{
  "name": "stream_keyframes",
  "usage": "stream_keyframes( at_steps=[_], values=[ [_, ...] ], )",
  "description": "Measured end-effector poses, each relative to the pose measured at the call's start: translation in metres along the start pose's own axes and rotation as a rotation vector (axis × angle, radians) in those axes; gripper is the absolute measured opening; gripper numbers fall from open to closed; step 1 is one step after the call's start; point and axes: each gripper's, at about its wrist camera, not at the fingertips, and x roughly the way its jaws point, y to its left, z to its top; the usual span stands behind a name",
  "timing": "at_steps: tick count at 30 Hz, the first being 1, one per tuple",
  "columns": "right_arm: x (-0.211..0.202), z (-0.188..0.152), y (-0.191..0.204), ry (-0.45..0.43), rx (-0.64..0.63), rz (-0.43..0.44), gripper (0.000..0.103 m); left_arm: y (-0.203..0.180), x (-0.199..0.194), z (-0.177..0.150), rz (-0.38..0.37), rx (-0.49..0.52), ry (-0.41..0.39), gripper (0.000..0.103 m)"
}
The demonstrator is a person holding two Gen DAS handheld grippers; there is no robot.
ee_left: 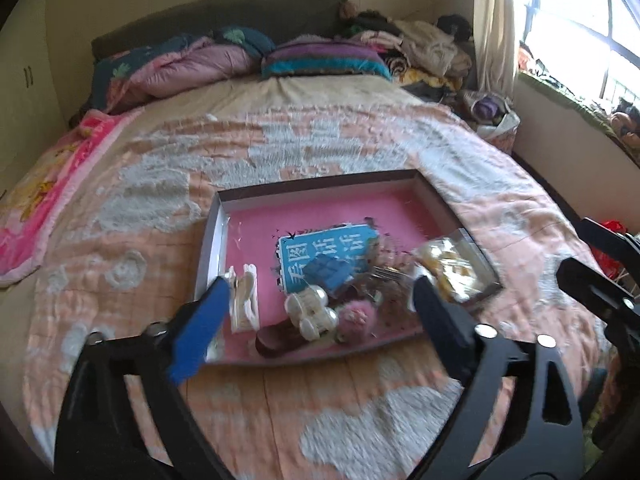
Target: Organize jewelry
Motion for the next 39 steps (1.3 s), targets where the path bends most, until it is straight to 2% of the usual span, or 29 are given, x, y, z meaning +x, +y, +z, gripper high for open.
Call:
stream_keyframes(
  at_steps=[2, 8, 18, 27, 39],
  values=[
    [-0.027, -0.007, 0.003, -0.026, -0.014, -0.005, 0.099, -0.002, -0.017, -0.006, -0.016, -0.014, -0.01, 0.094],
    [-0.07, -0.033, 0.003, -0.027, -0.01, -0.006, 0.099, -0.007, -0.058, -0.039, 0.02, -0.036, -0.001, 0.094],
    [-0.09, -0.075, 0.009, 0.034, 0.023, -0.012, 0.099, -0.013, -0.079, -0.093, 0.046, -0.077, 0.06, 0.094],
    [-0.099, -0.086, 0.02, 0.072, 0.008, 0.016, 0.099, -0.015, -0.089, -0.104, 0.053, -0.086, 0.058, 0.094],
    [-0.104, -0.085, 0.021, 0.065, 0.004, 0.018, 0.099, -0.015, -0.092, -0.104, 0.073, -0.082, 0.054, 0.094]
  ],
)
